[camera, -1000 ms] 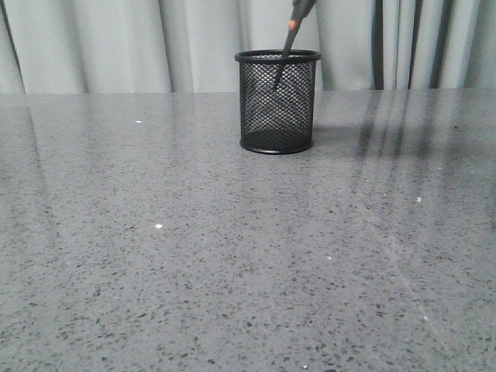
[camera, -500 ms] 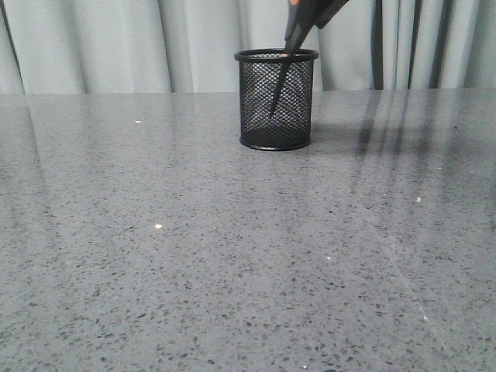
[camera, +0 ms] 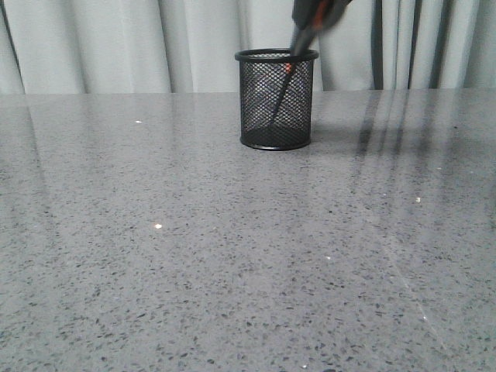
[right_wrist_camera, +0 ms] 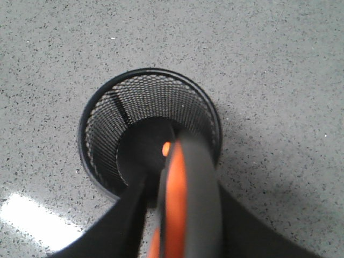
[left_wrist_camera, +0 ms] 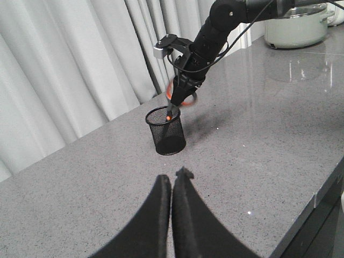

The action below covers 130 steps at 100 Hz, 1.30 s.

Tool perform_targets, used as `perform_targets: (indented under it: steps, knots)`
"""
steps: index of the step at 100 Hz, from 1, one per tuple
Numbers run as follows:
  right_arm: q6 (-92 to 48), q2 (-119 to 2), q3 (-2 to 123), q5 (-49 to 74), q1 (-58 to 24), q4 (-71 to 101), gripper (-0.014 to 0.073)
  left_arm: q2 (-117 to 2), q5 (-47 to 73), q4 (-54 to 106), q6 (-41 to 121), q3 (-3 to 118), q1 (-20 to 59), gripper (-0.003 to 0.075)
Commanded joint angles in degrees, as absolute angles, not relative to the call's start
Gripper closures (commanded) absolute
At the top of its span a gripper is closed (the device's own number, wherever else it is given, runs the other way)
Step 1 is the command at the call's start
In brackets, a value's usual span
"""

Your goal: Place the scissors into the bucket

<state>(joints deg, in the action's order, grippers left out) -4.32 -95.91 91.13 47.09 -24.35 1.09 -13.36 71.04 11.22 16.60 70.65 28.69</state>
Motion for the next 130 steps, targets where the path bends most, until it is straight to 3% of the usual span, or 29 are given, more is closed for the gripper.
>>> perform_targets:
  steps: [1,10,46,58,80,89,107,130]
  knots:
    - [-4.9,-93.4,93.5,43.6,-24.0,0.7,0.0236,-14.7,66.0,12.1,16.0,71.4,28.6,0.0740]
    - [-4.9,-93.3,93.7,43.3,-24.0,0.0,0.0197,-14.7,66.0,12.2,16.0,71.4,28.6,0.0740]
    - [-4.9,-93.2,106.6,50.5,-24.0,2.4,0.0208,-14.7,57.0,6.6,15.7,69.4,28.4,0.0740]
    - [-4.9,-91.7,108.2,53.5,-24.0,6.8,0.0328,-14.7,51.5,2.3,14.0,66.7,27.2,0.0740]
    - [-8.3,-85.2,108.1,58.8,-25.4,10.6,0.0668,-14.8,48.4,7.2,14.0,60.1,26.5,0.0740]
    - [-10.2,-81.9,107.5,58.9,-26.9,10.6,0.0656,-14.9,48.1,6.6,14.0,57.2,26.5,0.0740]
    - [-11.1,-70.8,97.3,50.4,-29.0,8.7,0.0656,-14.9,38.9,5.2,14.0,50.6,26.5,0.0740]
    - [-12.0,-48.7,63.9,28.7,-29.1,4.1,0.0657,-14.9,23.1,5.0,14.0,39.7,26.5,0.0740]
